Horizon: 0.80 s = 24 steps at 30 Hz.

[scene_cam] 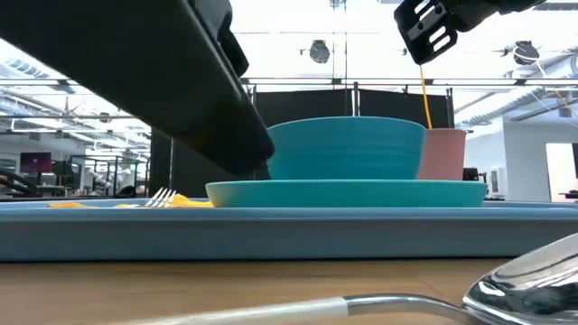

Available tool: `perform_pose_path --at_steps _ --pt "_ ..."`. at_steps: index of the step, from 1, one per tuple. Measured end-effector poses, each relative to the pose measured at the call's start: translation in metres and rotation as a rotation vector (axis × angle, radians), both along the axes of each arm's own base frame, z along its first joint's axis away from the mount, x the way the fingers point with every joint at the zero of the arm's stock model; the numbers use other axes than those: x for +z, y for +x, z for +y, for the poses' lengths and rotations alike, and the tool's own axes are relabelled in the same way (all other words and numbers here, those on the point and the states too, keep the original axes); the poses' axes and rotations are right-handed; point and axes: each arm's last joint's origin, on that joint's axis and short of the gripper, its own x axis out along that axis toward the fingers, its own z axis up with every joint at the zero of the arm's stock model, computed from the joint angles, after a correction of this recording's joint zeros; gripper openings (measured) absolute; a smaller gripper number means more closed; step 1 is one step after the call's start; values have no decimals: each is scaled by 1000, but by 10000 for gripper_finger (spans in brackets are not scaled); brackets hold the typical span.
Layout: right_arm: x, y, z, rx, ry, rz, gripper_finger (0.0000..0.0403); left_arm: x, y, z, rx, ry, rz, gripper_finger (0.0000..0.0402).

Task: Set up tray
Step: Put the orange spoon to the right of the orange fork on the yellow napkin

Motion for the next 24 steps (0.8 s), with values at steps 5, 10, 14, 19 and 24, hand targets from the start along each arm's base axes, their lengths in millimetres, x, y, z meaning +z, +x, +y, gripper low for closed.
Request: perform_pose_path --at_steps 5,10,14,19,24 --pt "0 0 0 0 -1 -1 0 -1 2 1 15 1 -8 160" --pt "0 0 0 -1 0 0 0 -21 9 0 -4 -30 5 180" --pt "0 0 0 -1 1 0 0 -27 11 2 32 -17 7 181" --pt "-3 1 0 -1 -5 8 0 -36 13 0 19 -16 0 181" --pt "-3 1 0 -2 -6 8 0 -45 15 -1 47 -26 1 181"
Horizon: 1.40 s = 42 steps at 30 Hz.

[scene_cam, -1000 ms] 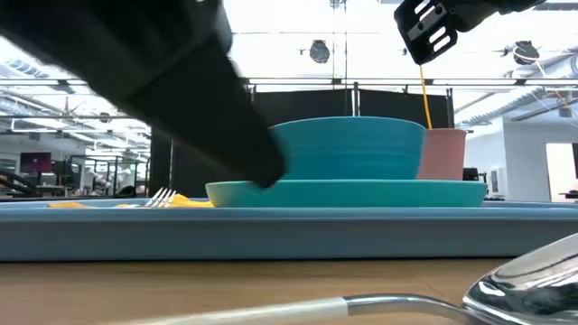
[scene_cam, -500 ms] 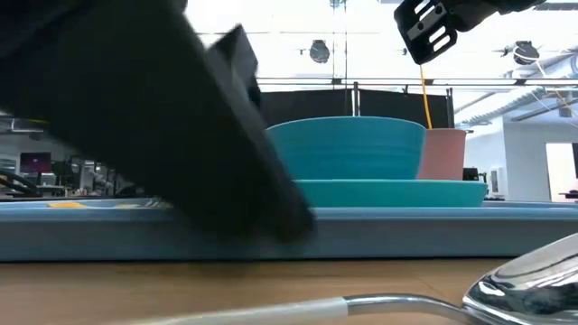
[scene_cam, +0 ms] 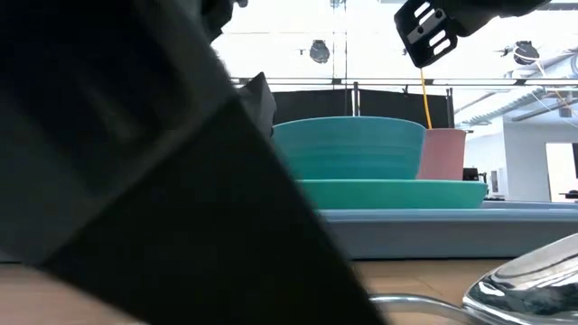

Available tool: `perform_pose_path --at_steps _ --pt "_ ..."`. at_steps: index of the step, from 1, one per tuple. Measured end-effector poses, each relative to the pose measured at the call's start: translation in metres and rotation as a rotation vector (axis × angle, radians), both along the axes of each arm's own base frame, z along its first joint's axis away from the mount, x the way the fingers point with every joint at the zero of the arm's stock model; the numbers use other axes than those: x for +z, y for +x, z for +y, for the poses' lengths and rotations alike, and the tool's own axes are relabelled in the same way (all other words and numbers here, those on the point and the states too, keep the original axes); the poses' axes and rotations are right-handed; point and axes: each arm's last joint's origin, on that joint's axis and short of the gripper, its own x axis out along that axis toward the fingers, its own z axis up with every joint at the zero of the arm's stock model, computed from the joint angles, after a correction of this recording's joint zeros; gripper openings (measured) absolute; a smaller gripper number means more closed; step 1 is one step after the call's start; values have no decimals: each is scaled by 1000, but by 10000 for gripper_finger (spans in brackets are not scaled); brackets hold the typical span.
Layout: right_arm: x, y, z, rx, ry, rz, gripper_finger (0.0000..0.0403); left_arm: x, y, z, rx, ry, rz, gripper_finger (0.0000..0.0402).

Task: Set up tray
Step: Put the orange spoon to the right of the orange fork on the yellow napkin

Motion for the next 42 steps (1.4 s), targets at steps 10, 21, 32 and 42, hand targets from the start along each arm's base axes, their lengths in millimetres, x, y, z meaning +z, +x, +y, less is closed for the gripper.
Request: perform_pose_path --at_steps 10,21,32,42 --pt "0 0 -1 -20 -6 -7 0 -7 1 7 62 15 51 24" --pt "0 0 -1 -20 -6 -6 0 -7 1 4 47 8 10 10" --pt "0 0 -1 -19 -7 -7 0 7 -5 -3 30 47 -46 10" --pt "0 1 -2 -64 -26 -18 0 25 -9 -1 98 88 -82 10"
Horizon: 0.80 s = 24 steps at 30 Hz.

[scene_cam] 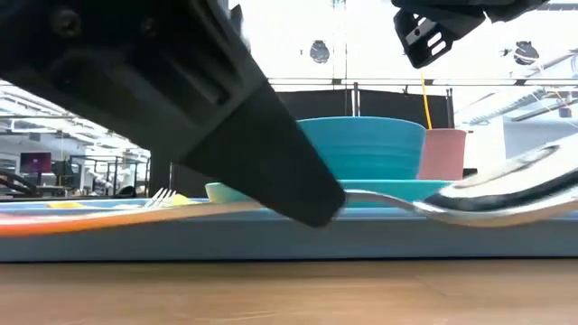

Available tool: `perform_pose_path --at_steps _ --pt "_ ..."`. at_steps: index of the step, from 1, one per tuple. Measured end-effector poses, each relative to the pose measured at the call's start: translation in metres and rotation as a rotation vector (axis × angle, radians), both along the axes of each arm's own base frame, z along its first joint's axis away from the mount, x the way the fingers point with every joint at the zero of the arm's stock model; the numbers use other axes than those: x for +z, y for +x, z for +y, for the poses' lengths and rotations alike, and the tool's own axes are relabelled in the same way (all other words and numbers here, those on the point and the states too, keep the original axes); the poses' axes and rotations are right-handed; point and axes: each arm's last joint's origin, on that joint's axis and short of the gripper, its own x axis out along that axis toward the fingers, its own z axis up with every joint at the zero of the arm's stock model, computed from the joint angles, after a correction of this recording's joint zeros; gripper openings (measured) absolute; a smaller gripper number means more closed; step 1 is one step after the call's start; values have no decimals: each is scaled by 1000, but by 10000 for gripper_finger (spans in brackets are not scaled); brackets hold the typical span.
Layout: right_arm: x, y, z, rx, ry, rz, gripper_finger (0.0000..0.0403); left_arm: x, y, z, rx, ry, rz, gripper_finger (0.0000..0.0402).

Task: Set up tray
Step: Put the orange spoon to the right of the orange fork on the yellow napkin

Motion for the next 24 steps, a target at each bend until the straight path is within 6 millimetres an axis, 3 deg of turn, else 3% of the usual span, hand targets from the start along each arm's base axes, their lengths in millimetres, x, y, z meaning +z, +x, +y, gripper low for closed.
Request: perform_pose_path --at_steps 7,16,24 --pt "3 1 0 20 -46 -43 0 18 -6 2 92 -19 -11 10" --pt "5 0 3 60 -121 -92 0 59 -19 7 245 -31 -110 10" --pt "5 0 4 89 -186 -119 0 66 -30 17 473 -34 -132 10"
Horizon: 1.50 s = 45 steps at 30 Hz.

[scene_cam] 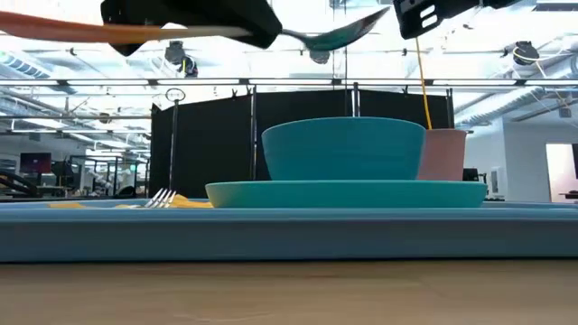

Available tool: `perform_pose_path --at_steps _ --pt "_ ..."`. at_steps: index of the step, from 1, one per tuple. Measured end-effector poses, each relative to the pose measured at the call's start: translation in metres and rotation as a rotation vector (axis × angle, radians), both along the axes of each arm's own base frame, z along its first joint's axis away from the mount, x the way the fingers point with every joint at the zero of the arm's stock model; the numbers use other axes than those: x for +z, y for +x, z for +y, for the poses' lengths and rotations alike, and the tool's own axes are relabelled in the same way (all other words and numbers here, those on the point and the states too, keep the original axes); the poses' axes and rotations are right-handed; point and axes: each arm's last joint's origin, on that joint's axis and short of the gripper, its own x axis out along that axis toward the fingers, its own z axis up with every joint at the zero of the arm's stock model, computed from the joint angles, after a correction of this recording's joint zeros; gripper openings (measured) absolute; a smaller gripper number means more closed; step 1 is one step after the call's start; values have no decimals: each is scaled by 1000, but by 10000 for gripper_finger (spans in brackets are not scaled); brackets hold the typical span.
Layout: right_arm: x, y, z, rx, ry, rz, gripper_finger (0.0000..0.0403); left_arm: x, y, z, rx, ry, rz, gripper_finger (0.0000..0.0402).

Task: Set up tray
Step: Put the orange spoon to the right of the orange fork on the yellow napkin

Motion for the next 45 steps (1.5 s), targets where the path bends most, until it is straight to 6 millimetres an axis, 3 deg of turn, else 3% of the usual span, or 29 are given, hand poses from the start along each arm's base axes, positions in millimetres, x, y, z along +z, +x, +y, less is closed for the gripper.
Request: perform_pose_path --at_steps 9,24,35,45 --pt "1 -4 6 47 -61 -27 0 -4 -7 11 218 58 -58 10" --pt "4 -3 5 65 -117 -69 0 -13 -48 45 613 103 -152 10" --pt "5 -3 6 64 -110 -81 0 -54 -72 67 793 -58 -244 13" --pt "5 -3 6 67 -117 -82 0 -63 -56 83 857 -127 -259 9"
